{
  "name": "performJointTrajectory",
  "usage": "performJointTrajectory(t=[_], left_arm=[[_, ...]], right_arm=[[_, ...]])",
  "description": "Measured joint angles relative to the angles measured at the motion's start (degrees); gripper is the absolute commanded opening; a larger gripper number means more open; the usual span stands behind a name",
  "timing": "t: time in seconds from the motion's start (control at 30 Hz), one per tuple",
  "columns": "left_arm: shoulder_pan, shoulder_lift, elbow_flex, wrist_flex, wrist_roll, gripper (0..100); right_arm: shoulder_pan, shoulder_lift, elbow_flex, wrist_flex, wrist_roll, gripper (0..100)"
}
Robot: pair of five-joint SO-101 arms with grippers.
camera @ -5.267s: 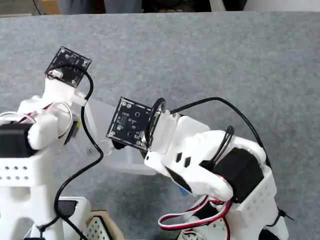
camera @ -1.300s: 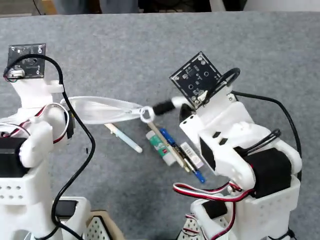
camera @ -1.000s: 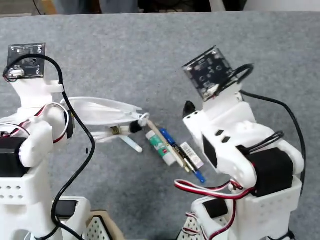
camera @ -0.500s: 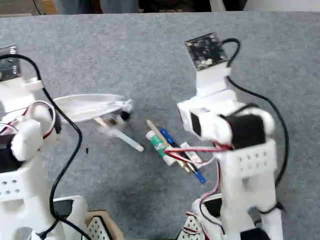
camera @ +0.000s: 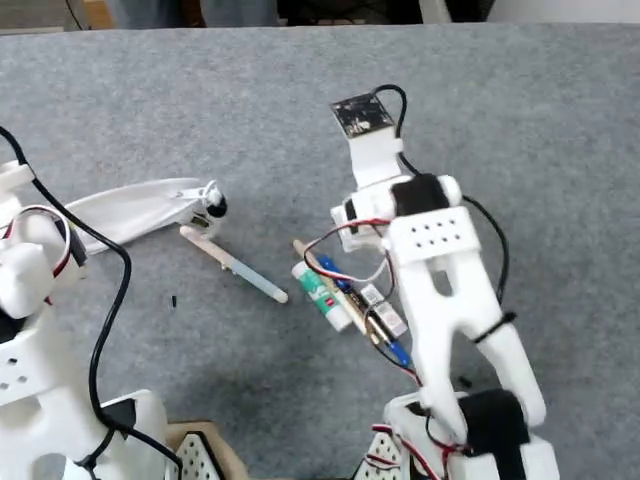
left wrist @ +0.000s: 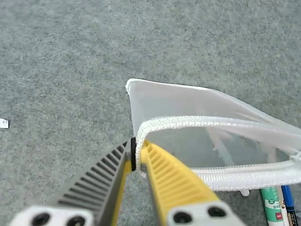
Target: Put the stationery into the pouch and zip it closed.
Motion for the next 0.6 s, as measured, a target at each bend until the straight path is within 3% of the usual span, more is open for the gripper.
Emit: performJointTrajectory(t=[0.3,0.6], left_arm=[[-0.6,0.0,0.0,0.0,0.2,3],[-0.6,0.0,0.0,0.0,0.2,3]], right_arm=[[-11.8,12.0,0.0,-6.5,2.5,16.6],[-13.6,30.8,-14.4,-5.3,3.0,16.6]])
